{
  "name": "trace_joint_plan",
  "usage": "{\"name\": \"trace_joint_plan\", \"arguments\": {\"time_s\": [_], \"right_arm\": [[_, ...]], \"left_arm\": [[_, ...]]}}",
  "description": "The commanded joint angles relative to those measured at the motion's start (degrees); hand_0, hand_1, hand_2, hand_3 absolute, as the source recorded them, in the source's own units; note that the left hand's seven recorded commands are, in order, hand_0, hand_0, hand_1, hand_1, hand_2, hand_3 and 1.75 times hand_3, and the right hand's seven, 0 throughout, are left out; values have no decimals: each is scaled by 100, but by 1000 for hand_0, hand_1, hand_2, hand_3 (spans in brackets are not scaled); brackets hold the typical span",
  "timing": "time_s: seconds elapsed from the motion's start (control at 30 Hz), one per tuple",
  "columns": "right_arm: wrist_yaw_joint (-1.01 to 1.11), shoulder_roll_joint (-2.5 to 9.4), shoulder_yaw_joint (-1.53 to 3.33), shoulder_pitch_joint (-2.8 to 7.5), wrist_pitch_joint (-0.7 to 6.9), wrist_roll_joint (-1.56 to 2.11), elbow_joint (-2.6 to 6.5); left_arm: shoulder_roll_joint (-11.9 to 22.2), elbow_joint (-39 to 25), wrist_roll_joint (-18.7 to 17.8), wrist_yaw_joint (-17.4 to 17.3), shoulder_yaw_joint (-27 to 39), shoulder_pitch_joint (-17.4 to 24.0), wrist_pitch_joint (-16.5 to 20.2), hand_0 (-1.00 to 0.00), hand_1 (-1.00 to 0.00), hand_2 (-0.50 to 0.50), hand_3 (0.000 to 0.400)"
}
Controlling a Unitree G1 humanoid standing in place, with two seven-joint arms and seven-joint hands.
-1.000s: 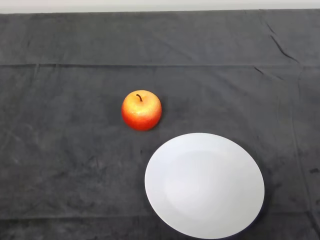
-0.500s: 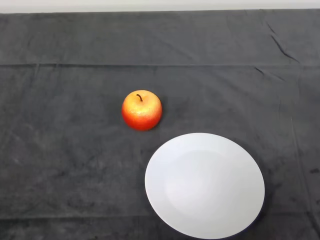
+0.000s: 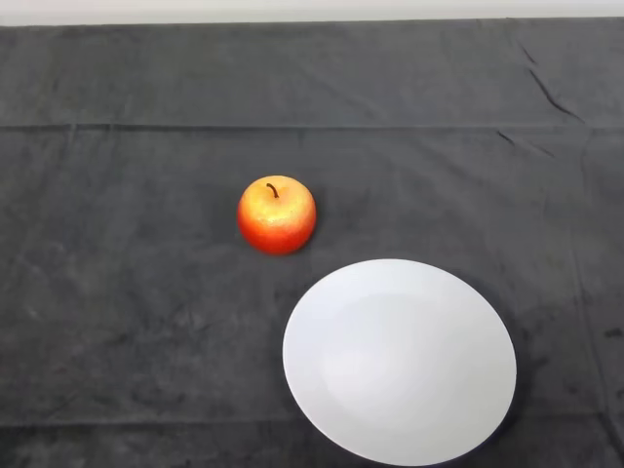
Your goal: Move the apple to the plate
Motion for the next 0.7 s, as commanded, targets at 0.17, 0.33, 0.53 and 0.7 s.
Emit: {"name": "trace_joint_plan", "arguments": {"time_s": [0.17,0.33,0.53,0.7], "right_arm": [[5,-62,-69,65,3,147,-89],[0,-54,-66,72,3,147,-106],[-7,-45,-62,79,2,147,-127],[-13,-38,-60,85,3,147,-142]], "left_arm": [[-118,-950,221,68,-253,213,586,0,0,0,0],[-232,-1666,350,61,-445,315,1020,0,0,0,0],[-358,-2340,498,6,-708,338,1479,0,0,0,0],[-475,-2752,660,-38,-1006,249,1838,0,0,0,0]]}}
